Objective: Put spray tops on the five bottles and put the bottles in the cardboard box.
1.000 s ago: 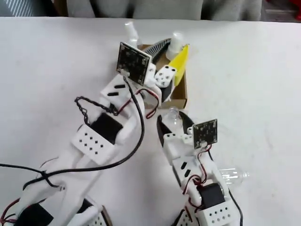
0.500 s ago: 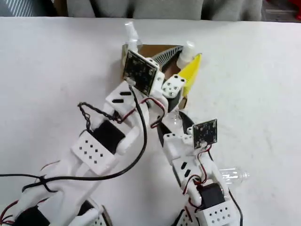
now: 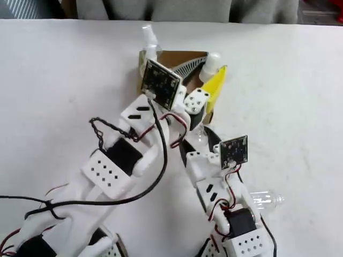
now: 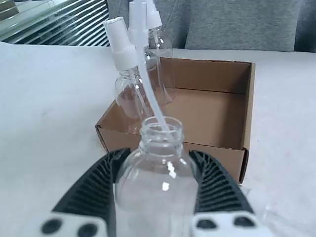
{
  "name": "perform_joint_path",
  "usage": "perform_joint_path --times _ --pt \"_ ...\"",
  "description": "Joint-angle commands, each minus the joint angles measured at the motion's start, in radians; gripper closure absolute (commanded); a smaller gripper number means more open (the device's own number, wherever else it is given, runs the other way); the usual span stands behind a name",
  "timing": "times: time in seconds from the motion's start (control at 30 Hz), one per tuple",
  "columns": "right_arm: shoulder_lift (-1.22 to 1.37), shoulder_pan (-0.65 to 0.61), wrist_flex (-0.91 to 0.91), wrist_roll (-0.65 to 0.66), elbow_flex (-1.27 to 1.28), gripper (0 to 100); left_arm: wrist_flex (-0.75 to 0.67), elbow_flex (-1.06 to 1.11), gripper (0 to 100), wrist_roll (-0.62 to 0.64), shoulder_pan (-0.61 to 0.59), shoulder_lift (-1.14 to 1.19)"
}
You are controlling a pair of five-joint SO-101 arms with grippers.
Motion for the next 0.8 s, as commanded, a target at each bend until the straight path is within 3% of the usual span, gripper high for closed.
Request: perform_joint_path --times 0.0,0.77 --pt "-0.007 -0.004 0.004 -0.003 0.009 98.2 0.002 0.0 98 0.002 -0.008 -0.047" --pt "-0.007 -0.002 0.004 0.037 0.009 98.2 -0.005 0.232 98 0.003 0.056 -0.047"
